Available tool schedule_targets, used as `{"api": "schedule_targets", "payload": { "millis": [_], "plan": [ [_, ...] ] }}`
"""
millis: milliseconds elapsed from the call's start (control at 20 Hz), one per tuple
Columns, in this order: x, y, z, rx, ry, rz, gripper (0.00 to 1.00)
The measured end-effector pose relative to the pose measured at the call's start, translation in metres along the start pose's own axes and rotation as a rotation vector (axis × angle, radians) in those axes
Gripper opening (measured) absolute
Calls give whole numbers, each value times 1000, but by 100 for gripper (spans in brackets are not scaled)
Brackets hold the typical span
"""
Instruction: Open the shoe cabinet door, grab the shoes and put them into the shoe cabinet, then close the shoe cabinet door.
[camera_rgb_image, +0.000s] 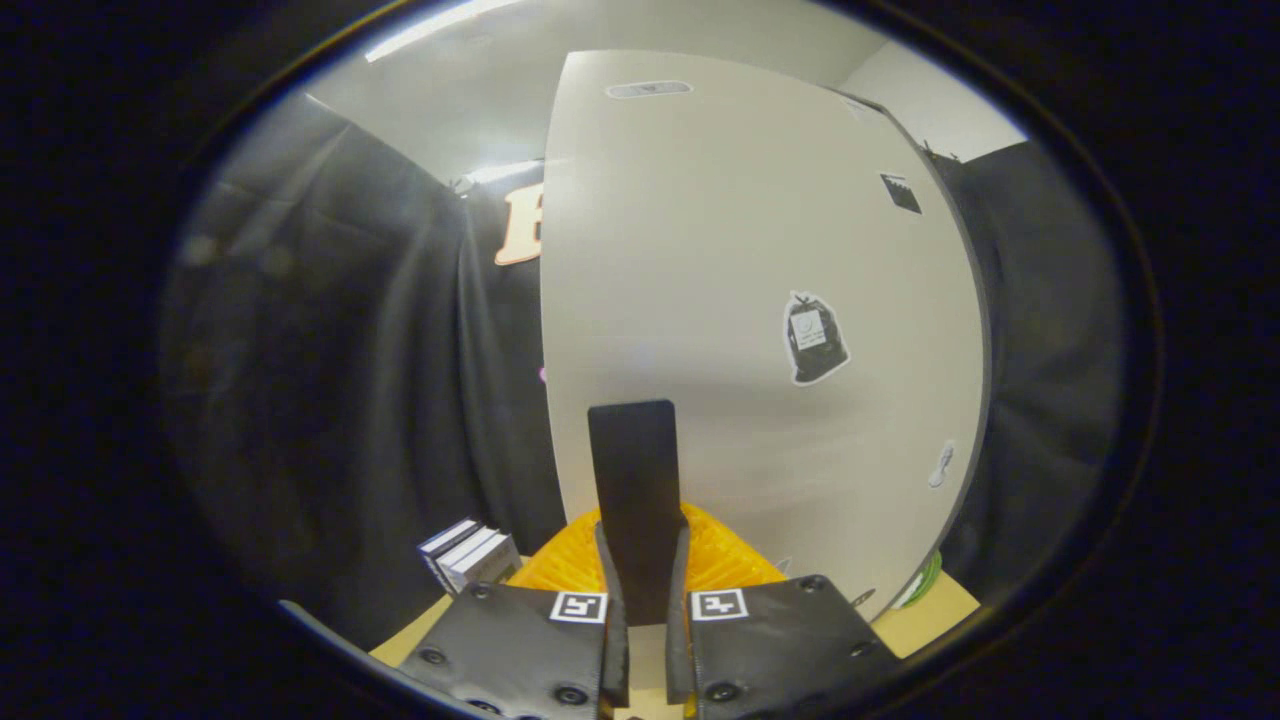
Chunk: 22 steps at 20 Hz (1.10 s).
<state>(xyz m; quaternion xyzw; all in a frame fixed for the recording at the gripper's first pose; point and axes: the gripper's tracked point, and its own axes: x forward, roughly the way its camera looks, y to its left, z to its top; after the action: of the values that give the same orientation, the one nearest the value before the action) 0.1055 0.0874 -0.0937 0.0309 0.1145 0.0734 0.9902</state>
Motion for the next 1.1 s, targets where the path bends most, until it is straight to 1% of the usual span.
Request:
{"api": "schedule_targets", "payload": {
  "millis": [200,350,550,700,800,950,1100],
  "plan": [
    [-46,-8,-4,-17,25,95,16],
    [-65,-23,0,-19,37,167,16],
    [-98,-49,5,-13,38,216,16],
    [-122,-69,7,-18,40,218,16],
    [-134,-88,9,-12,32,201,16],
    [-153,-112,12,-13,36,162,16],
    [-171,-133,16,-19,30,100,15]
  ]
}}
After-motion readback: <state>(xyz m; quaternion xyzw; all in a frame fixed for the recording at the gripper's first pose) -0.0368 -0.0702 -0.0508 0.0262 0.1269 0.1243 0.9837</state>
